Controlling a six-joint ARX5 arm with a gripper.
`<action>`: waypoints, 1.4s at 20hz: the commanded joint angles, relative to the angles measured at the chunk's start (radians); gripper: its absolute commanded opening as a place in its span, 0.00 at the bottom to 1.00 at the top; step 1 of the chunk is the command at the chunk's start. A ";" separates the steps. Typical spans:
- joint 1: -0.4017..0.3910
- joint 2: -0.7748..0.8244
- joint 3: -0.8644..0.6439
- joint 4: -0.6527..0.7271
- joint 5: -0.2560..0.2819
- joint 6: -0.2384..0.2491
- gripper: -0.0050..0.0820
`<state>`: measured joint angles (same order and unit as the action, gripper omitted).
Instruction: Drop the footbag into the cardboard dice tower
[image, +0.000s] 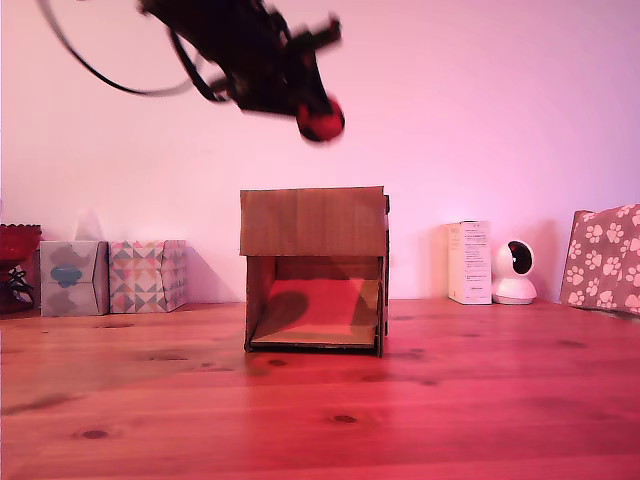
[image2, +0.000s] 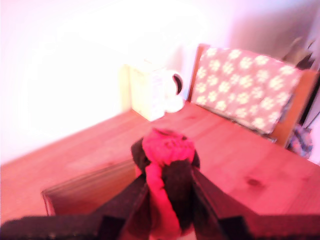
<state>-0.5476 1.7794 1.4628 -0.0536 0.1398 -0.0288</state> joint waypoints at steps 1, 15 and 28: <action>0.012 0.059 0.056 -0.051 0.002 0.013 0.24; 0.019 0.104 0.163 -0.204 0.002 0.101 0.71; 0.003 -0.173 -0.015 -0.308 0.069 0.098 0.03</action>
<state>-0.5438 1.5871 1.5219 -0.3645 0.2077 0.0742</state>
